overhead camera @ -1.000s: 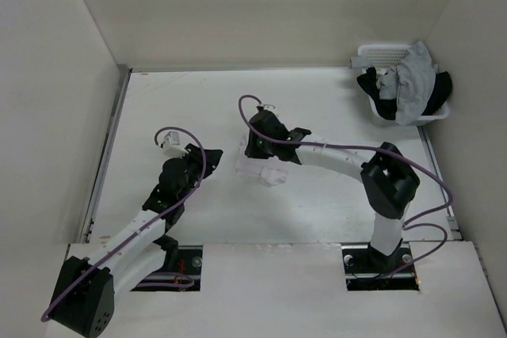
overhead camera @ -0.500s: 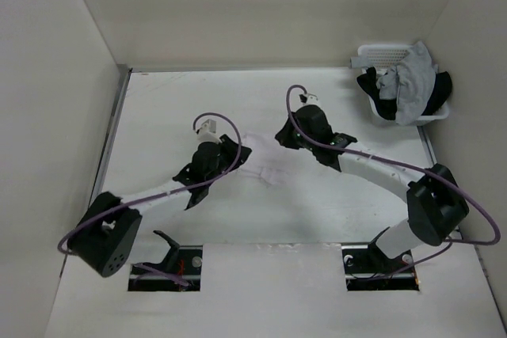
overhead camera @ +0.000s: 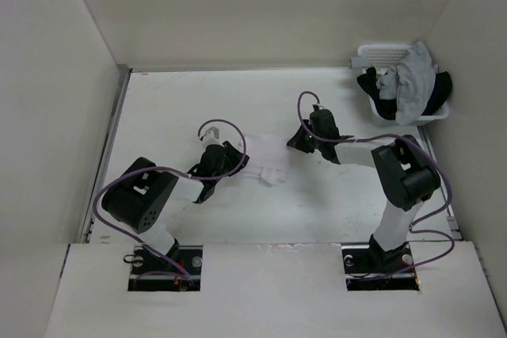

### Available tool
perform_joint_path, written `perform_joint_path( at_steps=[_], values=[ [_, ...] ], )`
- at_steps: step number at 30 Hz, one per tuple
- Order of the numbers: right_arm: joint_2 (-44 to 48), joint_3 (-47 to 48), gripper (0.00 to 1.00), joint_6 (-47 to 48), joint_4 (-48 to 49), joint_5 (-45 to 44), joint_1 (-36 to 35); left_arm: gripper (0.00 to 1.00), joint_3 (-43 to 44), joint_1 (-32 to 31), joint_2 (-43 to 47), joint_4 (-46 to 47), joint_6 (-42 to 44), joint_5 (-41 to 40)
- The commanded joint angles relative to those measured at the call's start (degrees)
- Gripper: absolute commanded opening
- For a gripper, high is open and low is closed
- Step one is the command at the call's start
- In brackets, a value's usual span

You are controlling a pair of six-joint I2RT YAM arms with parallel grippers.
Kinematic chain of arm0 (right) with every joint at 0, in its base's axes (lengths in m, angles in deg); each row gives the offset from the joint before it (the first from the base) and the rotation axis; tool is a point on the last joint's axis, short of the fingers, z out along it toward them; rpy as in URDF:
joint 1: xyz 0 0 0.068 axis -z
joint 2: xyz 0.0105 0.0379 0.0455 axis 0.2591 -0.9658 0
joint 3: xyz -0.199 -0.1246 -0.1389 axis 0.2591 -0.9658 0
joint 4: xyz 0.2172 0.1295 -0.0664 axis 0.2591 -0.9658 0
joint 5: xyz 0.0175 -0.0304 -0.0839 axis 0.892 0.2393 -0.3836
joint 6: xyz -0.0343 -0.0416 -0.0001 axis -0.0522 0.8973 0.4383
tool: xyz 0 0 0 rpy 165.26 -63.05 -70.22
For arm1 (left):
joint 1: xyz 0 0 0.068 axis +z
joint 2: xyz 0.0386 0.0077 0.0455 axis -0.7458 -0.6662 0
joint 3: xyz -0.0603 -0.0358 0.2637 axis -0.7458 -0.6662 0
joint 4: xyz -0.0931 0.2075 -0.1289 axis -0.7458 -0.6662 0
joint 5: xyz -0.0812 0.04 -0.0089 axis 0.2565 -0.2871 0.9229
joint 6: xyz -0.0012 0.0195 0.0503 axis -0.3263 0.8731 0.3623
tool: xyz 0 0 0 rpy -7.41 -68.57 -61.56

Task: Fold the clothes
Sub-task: Fold the tank top

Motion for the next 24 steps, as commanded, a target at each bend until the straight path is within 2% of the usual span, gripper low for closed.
perform_joint_path(
  at_steps=[1, 4, 8, 12, 15, 20, 21, 24],
  values=[
    [-0.64, -0.13, 0.04, -1.51, 6.05, 1.54, 1.72, 0.27, -4.11, 0.54, 1.96, 5.38, -1.24, 0.86],
    [0.58, -0.22, 0.06, -0.99, 6.58, 1.54, 2.08, 0.29, -9.04, 0.55, 8.02, 7.48, -1.51, 0.34],
    [4.36, 0.40, 0.15, -0.72, 6.23, 1.54, 2.43, 0.35, -12.04, -0.24, 18.13, 4.86, -0.81, -0.54],
    [10.85, -0.65, 0.38, 0.33, 6.06, 0.76, 2.60, 0.45, -12.48, 0.54, 28.58, -4.35, 1.30, -2.39],
    [16.65, -3.37, 0.54, 1.82, 5.79, -1.87, 2.25, 0.48, -10.56, 1.68, 34.30, -12.34, 5.51, -4.40],
    [27.46, -12.50, 0.73, 3.93, 8.15, -12.67, 0.24, 0.51, -5.72, 7.48, 39.41, -27.03, 10.09, -9.41],
    [28.70, -14.61, 1.00, 4.03, 9.38, -15.13, 0.14, 0.52, -5.19, 9.23, 39.85, -29.23, 9.57, -9.68],
    [31.34, -19.01, 1.00, 2.98, 11.15, -20.24, 0.66, 0.53, -5.01, 13.81, 41.00, -32.85, 8.69, -9.07]
  ],
)
